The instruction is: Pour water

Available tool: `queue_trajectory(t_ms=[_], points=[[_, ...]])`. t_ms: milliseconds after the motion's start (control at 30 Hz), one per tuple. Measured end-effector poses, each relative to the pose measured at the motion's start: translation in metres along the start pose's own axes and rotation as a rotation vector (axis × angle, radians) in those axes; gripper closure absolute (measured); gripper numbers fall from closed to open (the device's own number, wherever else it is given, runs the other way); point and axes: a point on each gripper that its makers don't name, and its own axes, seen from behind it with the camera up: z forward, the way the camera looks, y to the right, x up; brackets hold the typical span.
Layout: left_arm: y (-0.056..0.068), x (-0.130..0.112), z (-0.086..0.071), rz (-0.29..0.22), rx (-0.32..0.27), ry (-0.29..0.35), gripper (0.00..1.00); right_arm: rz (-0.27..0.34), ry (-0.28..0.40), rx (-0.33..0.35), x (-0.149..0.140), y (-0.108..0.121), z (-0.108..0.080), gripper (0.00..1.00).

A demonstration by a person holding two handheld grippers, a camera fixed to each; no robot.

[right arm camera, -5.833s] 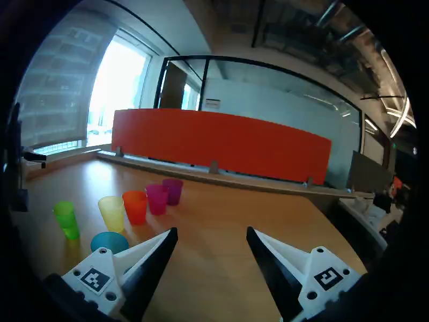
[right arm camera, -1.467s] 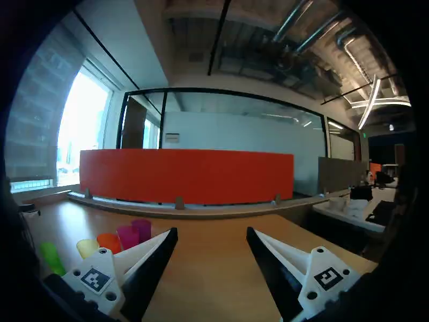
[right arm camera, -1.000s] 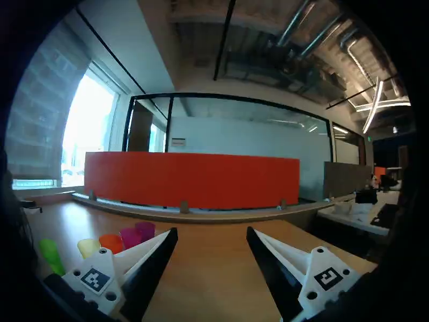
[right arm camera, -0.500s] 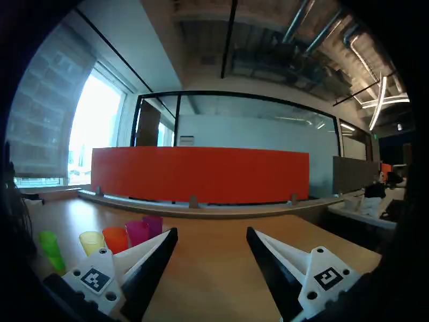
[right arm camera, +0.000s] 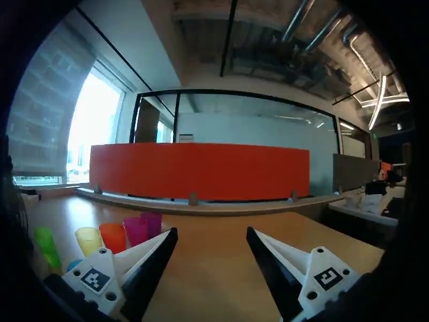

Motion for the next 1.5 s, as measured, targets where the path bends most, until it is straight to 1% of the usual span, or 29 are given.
queue_trajectory(t_ms=[200, 500, 800, 1000, 1500], points=[[0.000, 0.000, 0.000, 0.000, 0.000, 0.000, 0.08, -0.001, -0.011, 0.006, -0.005, -0.002, 0.000, 0.00], [0.000, 0.000, 0.000, 0.000, 0.000, 0.000, 0.08, -0.010, -0.029, -0.001, -0.014, 0.002, 0.004, 0.00], [0.000, 0.000, 0.000, 0.000, 0.000, 0.000, 0.08, 0.006, -0.041, 0.001, -0.024, 0.004, 0.006, 0.00], [-0.001, 0.000, 0.000, 0.000, 0.000, 0.000, 0.08, 0.027, -0.042, 0.009, -0.022, 0.004, 0.005, 0.01], [0.000, -0.001, 0.000, 0.000, 0.000, 0.000, 0.08, 0.029, -0.041, 0.016, -0.022, 0.005, 0.003, 0.01]])
